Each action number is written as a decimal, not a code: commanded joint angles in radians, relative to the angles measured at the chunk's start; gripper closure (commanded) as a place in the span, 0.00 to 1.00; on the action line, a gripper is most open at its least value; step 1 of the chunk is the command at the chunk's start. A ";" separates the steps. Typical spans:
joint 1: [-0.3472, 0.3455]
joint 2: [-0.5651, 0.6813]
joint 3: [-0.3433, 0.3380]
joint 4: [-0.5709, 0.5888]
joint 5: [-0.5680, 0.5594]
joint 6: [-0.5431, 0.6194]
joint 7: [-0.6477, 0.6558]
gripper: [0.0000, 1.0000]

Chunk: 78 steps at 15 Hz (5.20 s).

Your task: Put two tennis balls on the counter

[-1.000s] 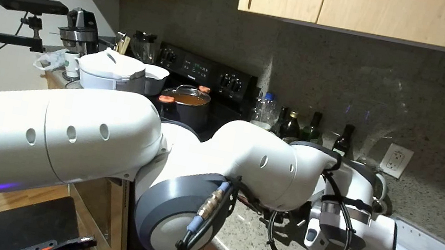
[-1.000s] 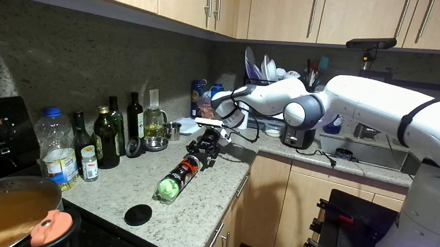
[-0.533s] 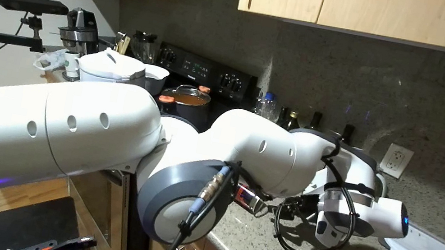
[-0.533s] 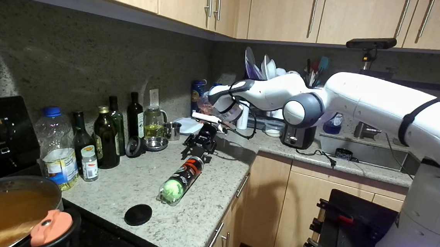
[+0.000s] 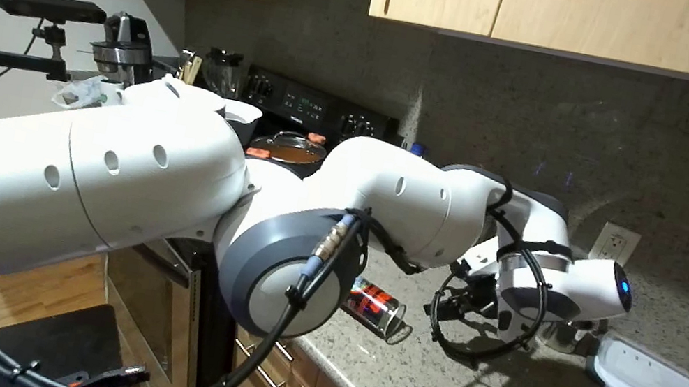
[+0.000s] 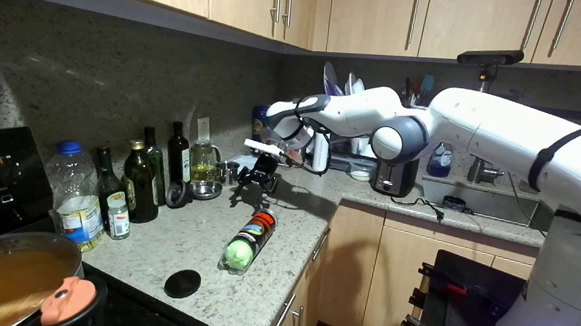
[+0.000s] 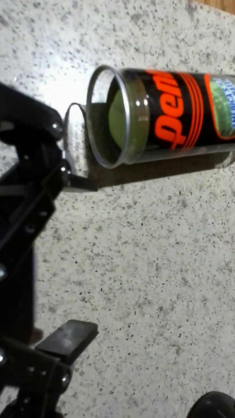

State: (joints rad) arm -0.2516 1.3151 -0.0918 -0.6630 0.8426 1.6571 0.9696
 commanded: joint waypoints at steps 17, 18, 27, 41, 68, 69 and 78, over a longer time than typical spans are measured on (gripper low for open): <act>0.293 -0.462 -0.194 -0.549 -0.143 0.104 -0.053 0.00; 0.245 -0.495 -0.095 -0.588 -0.204 0.129 -0.058 0.00; 0.229 -0.709 0.027 -0.977 -0.196 0.208 -0.233 0.00; 0.267 -0.689 0.016 -0.990 -0.209 0.353 -0.190 0.00; 0.327 -0.893 0.064 -1.438 -0.351 0.811 -0.012 0.00; 0.326 -0.878 0.071 -1.433 -0.349 0.839 -0.034 0.00; 0.325 -0.776 0.101 -1.414 -0.355 1.038 -0.103 0.06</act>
State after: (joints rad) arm 0.0849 0.5255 -0.0088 -2.0813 0.4898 2.6464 0.8885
